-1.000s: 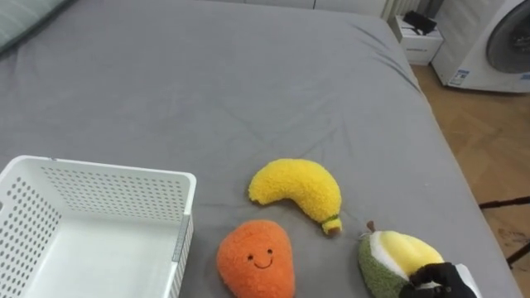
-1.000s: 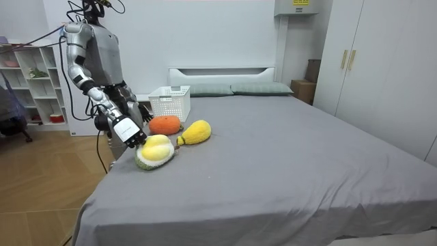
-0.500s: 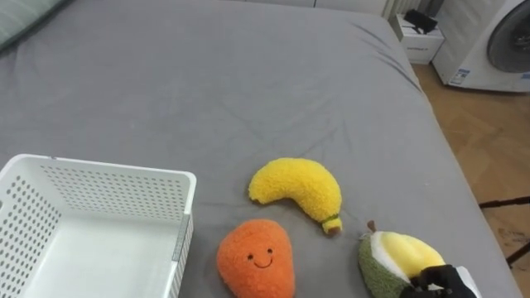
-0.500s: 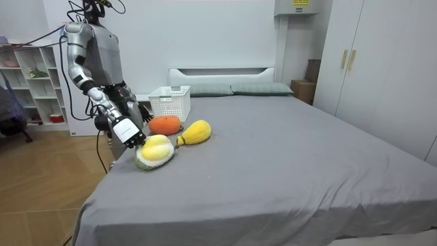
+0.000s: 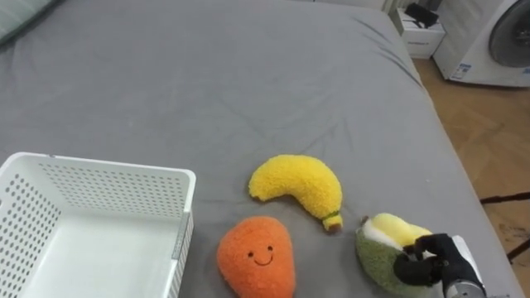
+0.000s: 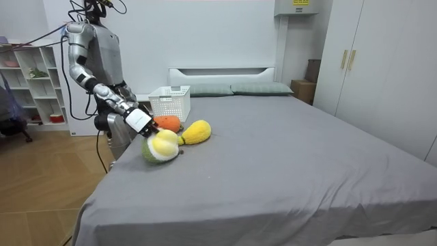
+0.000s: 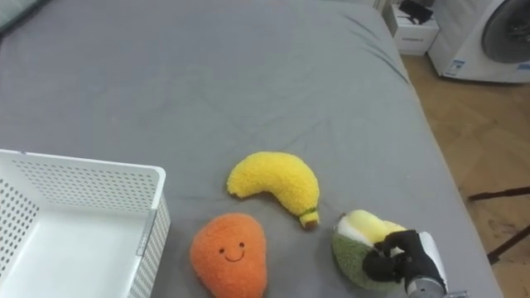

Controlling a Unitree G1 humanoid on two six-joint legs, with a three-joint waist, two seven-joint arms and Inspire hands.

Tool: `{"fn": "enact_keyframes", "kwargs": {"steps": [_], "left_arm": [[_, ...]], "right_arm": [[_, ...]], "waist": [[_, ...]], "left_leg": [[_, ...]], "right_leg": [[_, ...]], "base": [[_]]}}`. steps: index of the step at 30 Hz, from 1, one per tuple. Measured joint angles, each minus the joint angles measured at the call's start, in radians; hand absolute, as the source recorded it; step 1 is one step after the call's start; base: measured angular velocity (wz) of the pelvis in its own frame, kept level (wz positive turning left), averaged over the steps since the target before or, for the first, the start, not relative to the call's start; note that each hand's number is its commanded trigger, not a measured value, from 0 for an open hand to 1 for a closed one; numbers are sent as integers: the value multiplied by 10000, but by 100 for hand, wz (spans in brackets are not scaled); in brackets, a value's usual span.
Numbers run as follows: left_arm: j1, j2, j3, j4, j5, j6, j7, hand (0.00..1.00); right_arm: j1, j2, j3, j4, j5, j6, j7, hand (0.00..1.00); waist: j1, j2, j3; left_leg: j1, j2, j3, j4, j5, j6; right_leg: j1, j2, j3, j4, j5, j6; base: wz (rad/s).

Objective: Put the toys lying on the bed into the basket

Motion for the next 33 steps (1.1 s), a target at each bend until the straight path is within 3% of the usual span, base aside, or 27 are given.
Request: {"fn": "enact_keyframes", "kwargs": {"steps": [7,12,21,33], "left_arm": [[-50,-1,-56,19,-26,0,-57,0],[-31,-3,-44,7,-7,1,-75,0],[1,-4,-20,-15,12,-148,-1,0],[-14,8,-174,-83,-193,-159,189,0]], "right_arm": [[-256,-17,42,-1245,109,28,290,100],[-260,-29,34,-3061,71,29,405,100],[-357,-299,35,-4299,280,25,628,100],[-759,-350,133,-5426,798,383,712,100]], "waist": [[-52,48,59],[-103,40,66],[-20,-108,-10],[215,-207,-10]], "left_leg": [[-9,0,37,-45,4,-4],[-26,-6,47,-116,20,-8],[-50,-94,-24,-113,58,0],[-3,-98,-22,-112,68,8]], "right_leg": [[5,-1,-17,-17,8,6],[-22,-1,16,-35,6,7],[47,-33,-112,-33,4,9],[76,-42,-138,-15,5,10]], "base": [[0],[0],[3],[0]]}}
